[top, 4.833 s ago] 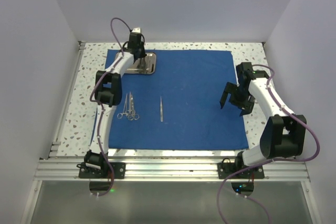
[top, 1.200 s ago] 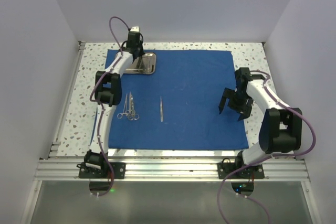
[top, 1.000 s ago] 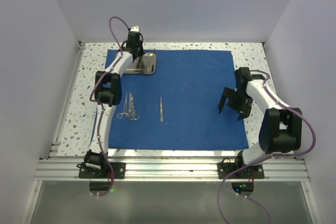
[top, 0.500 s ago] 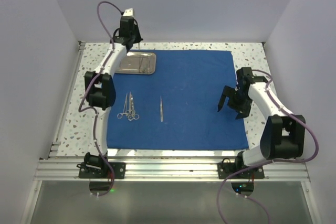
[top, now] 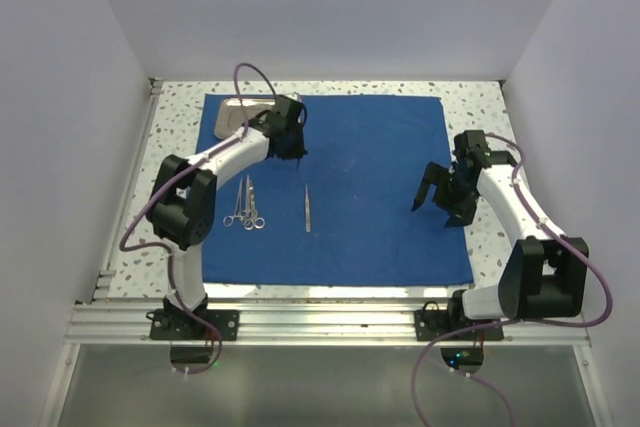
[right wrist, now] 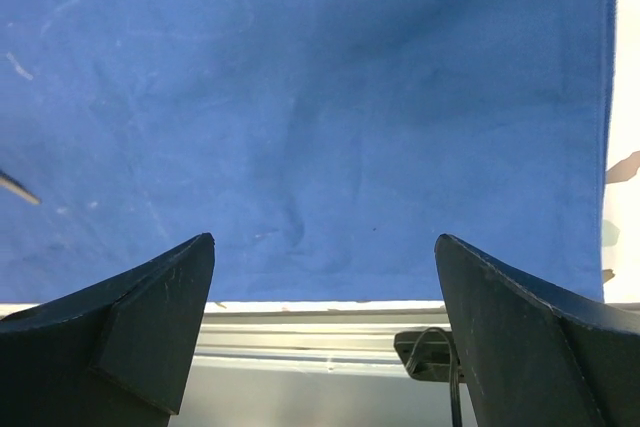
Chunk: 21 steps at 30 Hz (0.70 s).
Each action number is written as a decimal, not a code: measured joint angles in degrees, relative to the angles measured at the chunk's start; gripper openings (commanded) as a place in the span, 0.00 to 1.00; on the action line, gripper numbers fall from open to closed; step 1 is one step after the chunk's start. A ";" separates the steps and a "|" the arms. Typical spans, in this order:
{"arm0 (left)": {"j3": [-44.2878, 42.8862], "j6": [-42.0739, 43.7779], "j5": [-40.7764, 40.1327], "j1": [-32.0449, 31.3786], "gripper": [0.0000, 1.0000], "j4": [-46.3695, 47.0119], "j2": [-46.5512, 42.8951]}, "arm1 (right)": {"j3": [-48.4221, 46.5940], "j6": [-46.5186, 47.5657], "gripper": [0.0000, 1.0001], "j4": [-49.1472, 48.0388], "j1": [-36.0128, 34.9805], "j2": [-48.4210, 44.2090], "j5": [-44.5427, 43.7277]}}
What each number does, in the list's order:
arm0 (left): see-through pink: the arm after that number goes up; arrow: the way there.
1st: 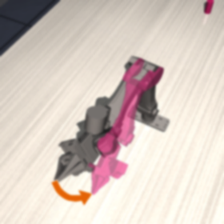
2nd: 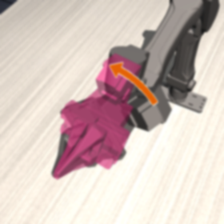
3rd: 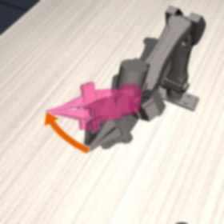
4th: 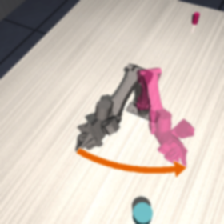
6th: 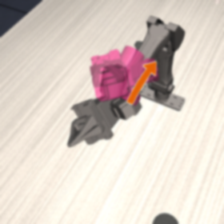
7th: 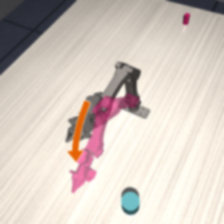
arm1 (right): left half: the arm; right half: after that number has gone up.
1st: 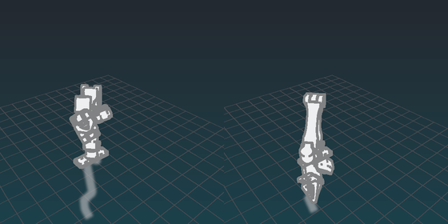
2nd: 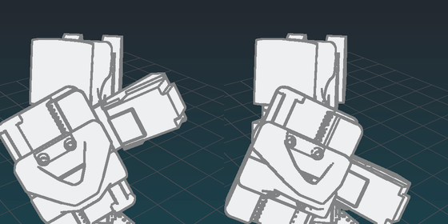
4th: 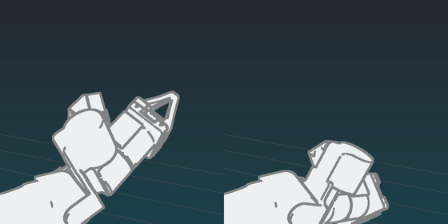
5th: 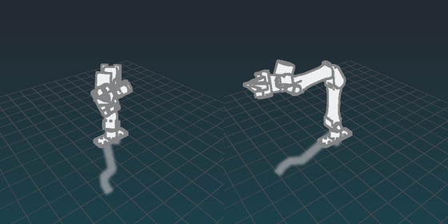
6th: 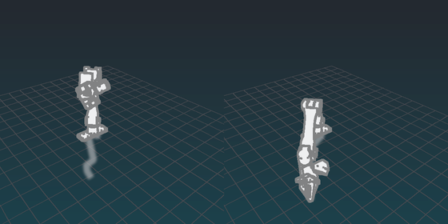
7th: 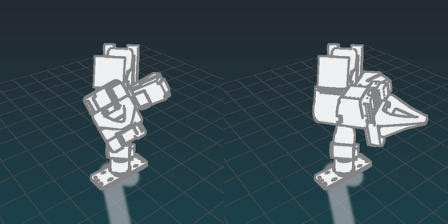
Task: Open and lay out the surgical kit
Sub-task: Place the medical item in the surgical kit.
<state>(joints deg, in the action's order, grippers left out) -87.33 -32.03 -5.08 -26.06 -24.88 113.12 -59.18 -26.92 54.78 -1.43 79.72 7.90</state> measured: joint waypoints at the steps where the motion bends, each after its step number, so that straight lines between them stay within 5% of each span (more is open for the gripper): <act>1: 2.32 -0.61 0.07 -1.31 0.00 -0.28 -1.14 | 0.17 0.00 0.96 0.04 0.00 -0.42 0.31; 8: 13.55 -4.48 -0.13 -3.93 0.05 -1.99 -8.85 | 3.45 0.00 0.96 0.76 -0.02 -5.05 0.87; 10: 15.61 -5.20 0.07 -4.50 0.24 -2.03 -10.56 | 4.83 -0.02 0.96 1.22 0.00 -6.32 0.87; 19: 17.00 -6.34 2.29 -5.99 0.59 -3.89 -11.89 | 6.29 -0.11 0.96 1.77 -0.02 -7.43 0.87; 21: 15.89 -5.62 2.03 -5.92 0.87 -5.92 -11.89 | 6.29 -0.11 0.96 1.77 -0.02 -7.43 0.85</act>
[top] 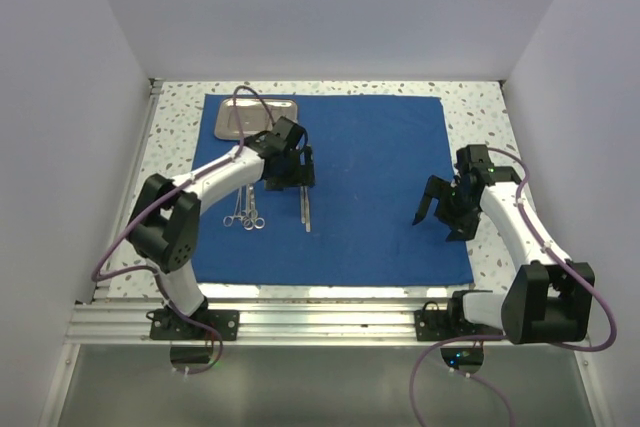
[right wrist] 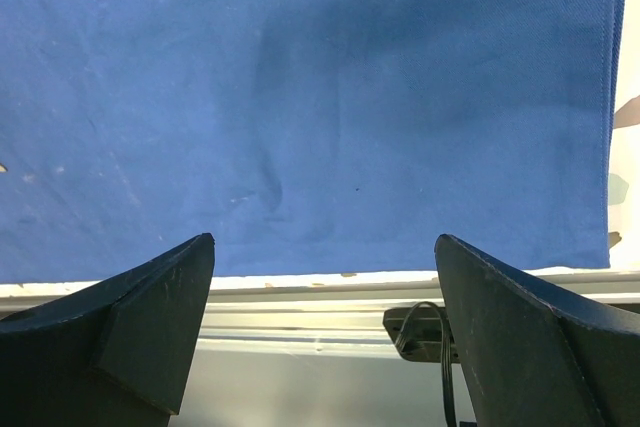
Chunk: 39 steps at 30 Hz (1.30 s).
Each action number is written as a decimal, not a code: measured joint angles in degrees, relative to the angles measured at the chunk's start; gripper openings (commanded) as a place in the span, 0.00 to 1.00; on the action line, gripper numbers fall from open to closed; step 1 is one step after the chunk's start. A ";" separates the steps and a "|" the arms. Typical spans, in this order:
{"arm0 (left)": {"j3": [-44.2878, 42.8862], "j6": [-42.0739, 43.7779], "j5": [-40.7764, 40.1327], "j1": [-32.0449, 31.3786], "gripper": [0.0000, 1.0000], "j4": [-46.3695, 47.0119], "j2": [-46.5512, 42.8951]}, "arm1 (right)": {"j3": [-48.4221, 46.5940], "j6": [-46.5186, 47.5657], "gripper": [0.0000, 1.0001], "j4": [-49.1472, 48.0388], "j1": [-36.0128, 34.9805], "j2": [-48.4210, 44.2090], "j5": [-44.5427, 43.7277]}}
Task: Open and lay out the surgical kit
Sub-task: Place the medical item in the surgical kit, then pick up the medical item from the container.
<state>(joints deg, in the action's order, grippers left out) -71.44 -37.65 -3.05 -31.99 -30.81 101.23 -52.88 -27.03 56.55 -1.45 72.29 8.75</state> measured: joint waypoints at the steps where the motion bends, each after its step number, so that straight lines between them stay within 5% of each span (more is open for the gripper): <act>1: -1.31 0.33 -0.46 0.11 0.99 -1.64 0.04 | 0.00 -0.02 0.96 0.00 0.00 0.00 0.00; 9: -19.17 7.08 -6.67 6.47 0.98 -6.08 3.58 | -0.55 -0.61 0.96 -0.24 0.00 0.61 -0.07; 19: -48.28 14.88 -6.60 18.08 0.90 -5.31 31.63 | -8.20 -1.01 0.96 -0.87 0.00 8.92 -0.26; 30: -52.48 16.70 -3.43 18.71 0.80 -0.72 40.92 | -14.67 0.17 0.96 -2.16 0.02 18.14 -1.22; 39: -53.62 17.97 -6.05 18.95 0.61 -0.15 41.48 | -14.88 0.22 0.96 -2.27 0.00 19.71 -1.51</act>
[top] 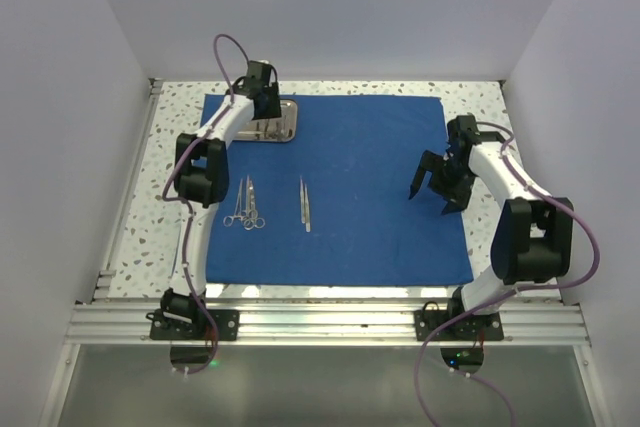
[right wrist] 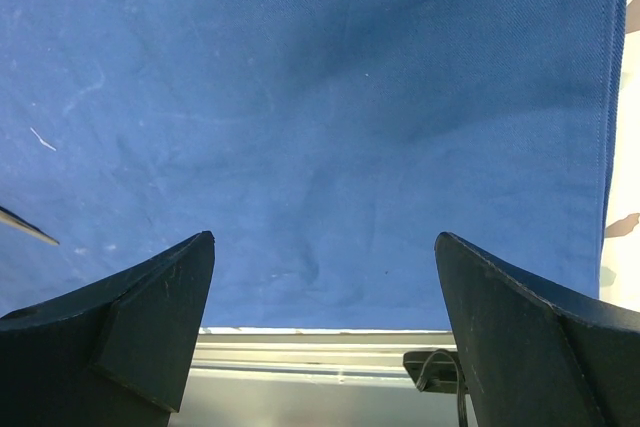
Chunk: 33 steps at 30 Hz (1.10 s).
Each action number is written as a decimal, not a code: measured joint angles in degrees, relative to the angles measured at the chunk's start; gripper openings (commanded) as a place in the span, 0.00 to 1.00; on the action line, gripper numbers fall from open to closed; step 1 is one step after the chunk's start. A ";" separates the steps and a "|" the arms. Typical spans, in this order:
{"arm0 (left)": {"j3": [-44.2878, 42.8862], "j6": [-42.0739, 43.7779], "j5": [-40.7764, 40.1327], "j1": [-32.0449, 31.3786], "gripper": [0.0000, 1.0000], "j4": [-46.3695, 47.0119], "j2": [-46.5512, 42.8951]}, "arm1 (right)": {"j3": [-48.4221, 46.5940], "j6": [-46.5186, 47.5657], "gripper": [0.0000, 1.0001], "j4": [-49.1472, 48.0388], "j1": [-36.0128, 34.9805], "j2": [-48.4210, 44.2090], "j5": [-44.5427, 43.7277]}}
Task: Open and lay out the surgical kit
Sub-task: Pick up the medical item from the container.
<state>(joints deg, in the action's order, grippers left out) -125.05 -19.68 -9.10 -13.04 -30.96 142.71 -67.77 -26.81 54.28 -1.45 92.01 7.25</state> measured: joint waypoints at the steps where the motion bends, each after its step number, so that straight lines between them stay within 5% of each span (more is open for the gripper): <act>1: 0.00 0.22 -0.31 0.02 0.58 -0.04 0.04 | 0.00 0.02 0.96 -0.02 0.00 0.04 0.00; 9: -0.07 1.03 -2.43 0.28 0.41 -0.46 1.11 | 0.00 0.48 0.96 -0.11 0.02 0.33 0.02; 13: -1.33 1.07 -2.27 0.33 0.00 -1.14 1.86 | 0.00 0.76 0.96 -0.24 0.02 0.33 0.20; 25: -1.07 1.16 0.61 0.55 0.00 -6.73 -0.28 | 4.55 0.13 0.95 -3.78 0.02 -1.14 3.87; 33: 11.87 -2.78 1.36 -1.53 0.00 -10.19 -17.55 | 10.73 -0.66 0.95 -4.70 0.00 -7.37 5.86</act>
